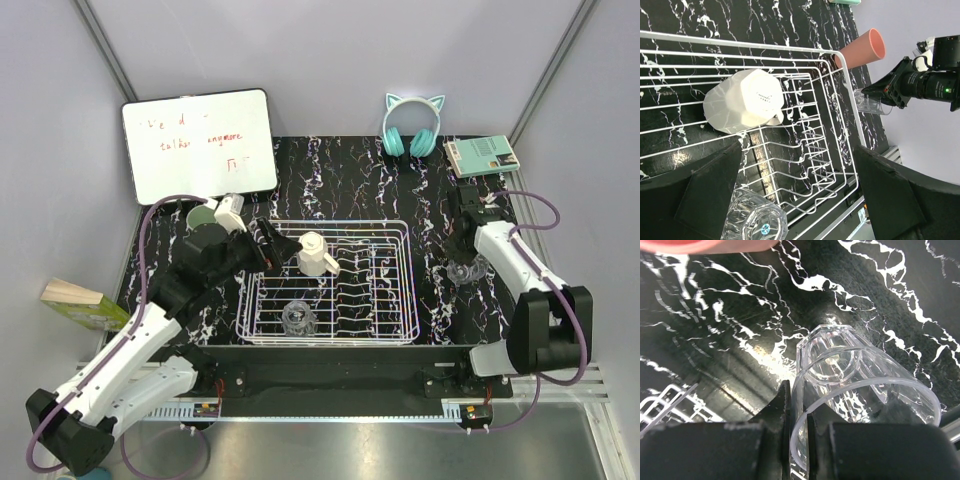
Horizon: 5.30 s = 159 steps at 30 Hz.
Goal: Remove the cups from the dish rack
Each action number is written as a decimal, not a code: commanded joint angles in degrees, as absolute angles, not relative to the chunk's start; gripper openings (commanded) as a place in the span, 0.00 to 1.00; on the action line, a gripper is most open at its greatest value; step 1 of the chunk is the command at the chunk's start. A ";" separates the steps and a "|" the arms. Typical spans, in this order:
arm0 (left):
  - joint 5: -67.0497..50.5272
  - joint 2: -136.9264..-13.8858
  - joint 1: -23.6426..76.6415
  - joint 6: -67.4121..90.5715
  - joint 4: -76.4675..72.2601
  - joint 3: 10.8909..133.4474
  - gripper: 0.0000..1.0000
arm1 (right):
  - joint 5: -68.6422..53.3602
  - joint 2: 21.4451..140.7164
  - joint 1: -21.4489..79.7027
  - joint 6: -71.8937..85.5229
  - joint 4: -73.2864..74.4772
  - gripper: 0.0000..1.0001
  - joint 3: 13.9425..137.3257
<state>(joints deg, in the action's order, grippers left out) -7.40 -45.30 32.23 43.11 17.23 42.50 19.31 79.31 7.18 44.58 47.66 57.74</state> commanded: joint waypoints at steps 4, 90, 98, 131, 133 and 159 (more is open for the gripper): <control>-7.82 -45.79 32.08 43.86 15.03 42.01 0.98 | 16.52 85.25 5.45 43.33 44.56 0.00 61.17; 22.41 -65.65 65.65 50.36 38.94 47.29 0.98 | -5.71 46.58 25.66 39.64 31.29 1.00 52.12; 23.55 -68.02 65.83 50.98 37.88 46.50 0.97 | -6.07 45.79 25.75 39.90 30.32 1.00 50.89; 21.55 -47.29 64.61 30.33 21.58 57.22 0.00 | -14.23 43.33 25.84 43.15 19.44 0.98 45.09; 16.19 -46.15 62.85 29.97 17.07 55.47 0.00 | -16.69 42.98 25.75 44.90 15.74 0.98 44.30; -26.63 -66.18 38.32 57.13 -36.83 43.68 0.00 | -26.98 43.85 26.45 52.12 -5.18 0.80 39.37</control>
<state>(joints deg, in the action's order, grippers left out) -23.03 -65.78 38.44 54.39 -25.93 43.35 -24.77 43.24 25.54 51.33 1.04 38.33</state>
